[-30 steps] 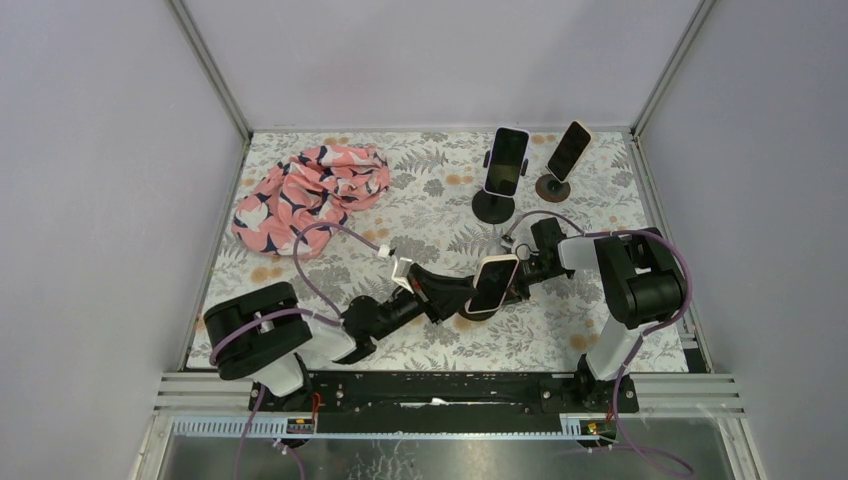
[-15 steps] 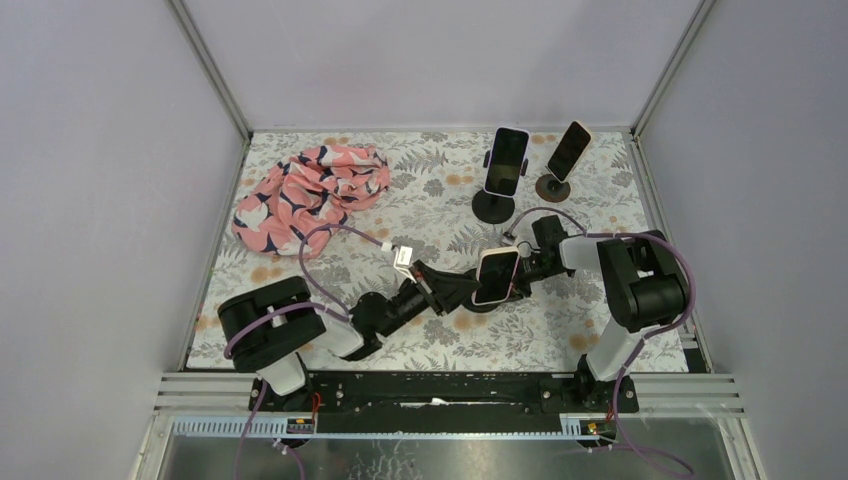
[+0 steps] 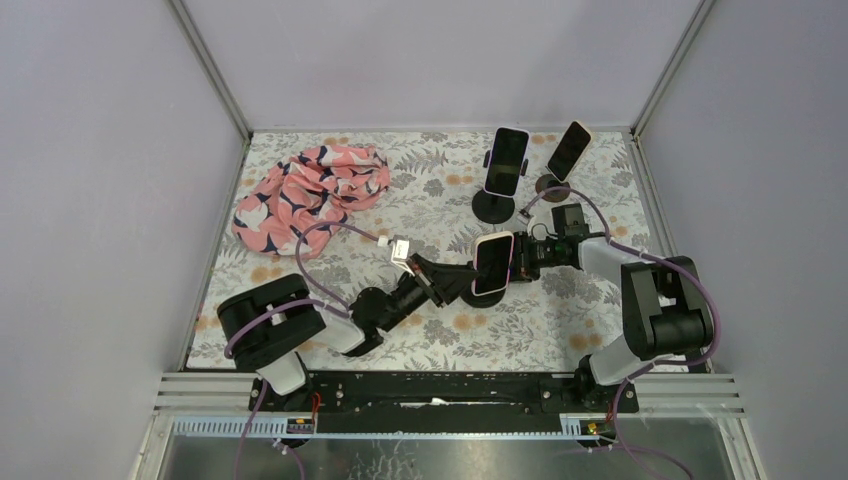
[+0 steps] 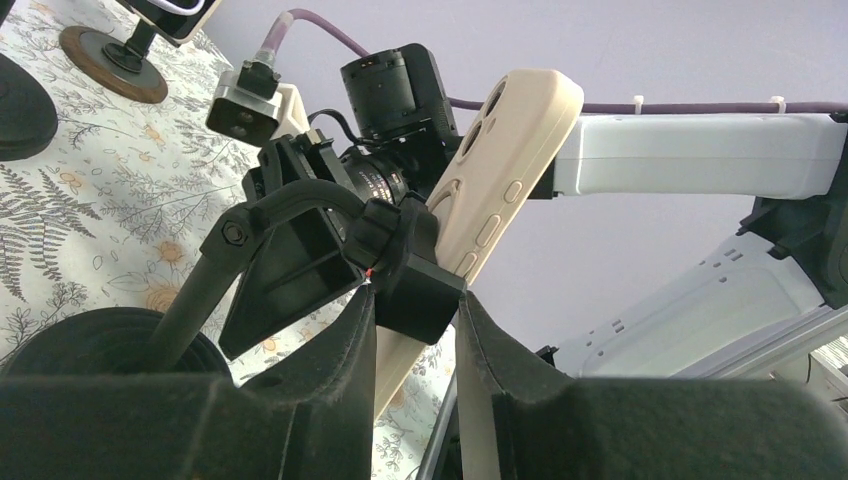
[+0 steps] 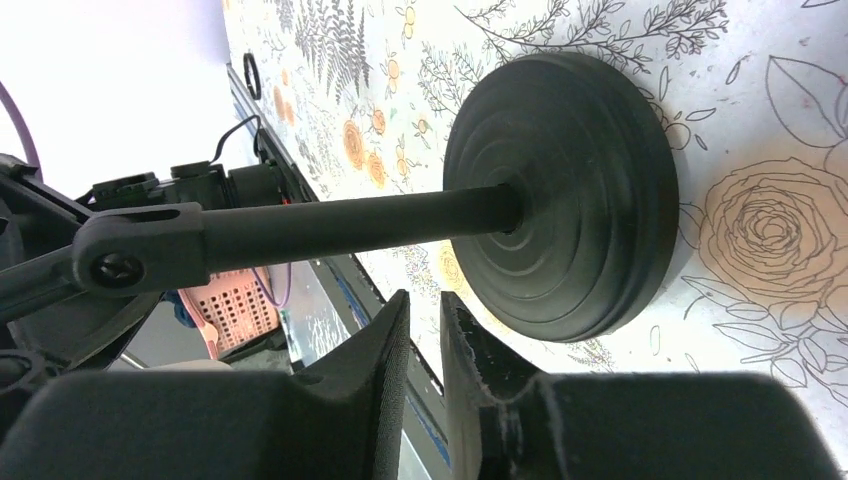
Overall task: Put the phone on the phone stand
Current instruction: Adjust the phone stand with the phone at the center of the board, then move the phone stand with the phone to the center of the board.
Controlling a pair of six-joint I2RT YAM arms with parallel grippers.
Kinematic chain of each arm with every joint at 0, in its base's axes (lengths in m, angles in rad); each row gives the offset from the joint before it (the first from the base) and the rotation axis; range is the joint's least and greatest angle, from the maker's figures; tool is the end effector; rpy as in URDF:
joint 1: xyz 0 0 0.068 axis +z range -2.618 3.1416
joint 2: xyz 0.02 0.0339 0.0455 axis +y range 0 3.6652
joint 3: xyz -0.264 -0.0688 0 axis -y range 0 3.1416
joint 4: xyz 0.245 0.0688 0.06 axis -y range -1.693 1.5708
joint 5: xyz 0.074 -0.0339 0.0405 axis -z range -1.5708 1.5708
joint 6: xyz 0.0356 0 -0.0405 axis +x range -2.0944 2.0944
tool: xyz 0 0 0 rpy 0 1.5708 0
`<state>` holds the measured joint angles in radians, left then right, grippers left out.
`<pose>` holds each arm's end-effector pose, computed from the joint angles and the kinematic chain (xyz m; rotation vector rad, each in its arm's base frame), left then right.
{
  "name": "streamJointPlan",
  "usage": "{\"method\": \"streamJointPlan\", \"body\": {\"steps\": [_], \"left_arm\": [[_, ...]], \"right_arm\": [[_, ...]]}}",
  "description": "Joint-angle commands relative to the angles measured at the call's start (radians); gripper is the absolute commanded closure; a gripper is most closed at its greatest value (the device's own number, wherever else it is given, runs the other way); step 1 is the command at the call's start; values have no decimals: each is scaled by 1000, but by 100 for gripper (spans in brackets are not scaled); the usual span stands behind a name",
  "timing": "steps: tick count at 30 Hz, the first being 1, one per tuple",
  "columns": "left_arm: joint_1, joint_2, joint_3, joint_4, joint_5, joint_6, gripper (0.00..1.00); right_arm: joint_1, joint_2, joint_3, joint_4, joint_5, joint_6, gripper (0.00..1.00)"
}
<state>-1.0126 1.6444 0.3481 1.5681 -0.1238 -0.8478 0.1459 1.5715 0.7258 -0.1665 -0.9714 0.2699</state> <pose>0.1461 -0.2257 0.1866 0.0014 1.4614 -1.4838 0.2702 0.0694 0.1541 -0.2182 2.4661 1.4092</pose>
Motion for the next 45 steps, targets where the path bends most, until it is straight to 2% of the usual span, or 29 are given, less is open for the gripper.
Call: {"method": "streamJointPlan", "body": {"steps": [1,7,10,13,17,22,26,31,39,45], "left_arm": [[28,42,-21,26,-73,4,74],[22,68,2,27,46,65,71],[5,79,4,24,72,150,82],[-5,72,-10,16,34,210,100],[-3,21,-40,9,-16,309,100],[33,-88,-60,-75,-65,415,100],[93,-138,-80,-94,-83,456,100],[219,-131,-94,-56,-59,444,100],[469,-32,-44,7,79,321,100],[536,31,-9,24,148,269,100]], "right_arm": [[-25,-40,-20,21,-26,12,75],[-71,-59,-4,-19,-22,-22,71],[-116,-75,15,-44,-20,-45,70],[-179,-94,36,-81,-37,-70,70],[-232,-138,51,-109,-46,-99,70],[-272,-189,54,-104,-54,-107,70],[-322,-206,51,-98,-87,-106,70],[-348,-236,41,-83,-113,-99,70],[-372,-276,14,-53,-156,-98,68],[-397,-280,9,-48,-196,-109,68]]}}
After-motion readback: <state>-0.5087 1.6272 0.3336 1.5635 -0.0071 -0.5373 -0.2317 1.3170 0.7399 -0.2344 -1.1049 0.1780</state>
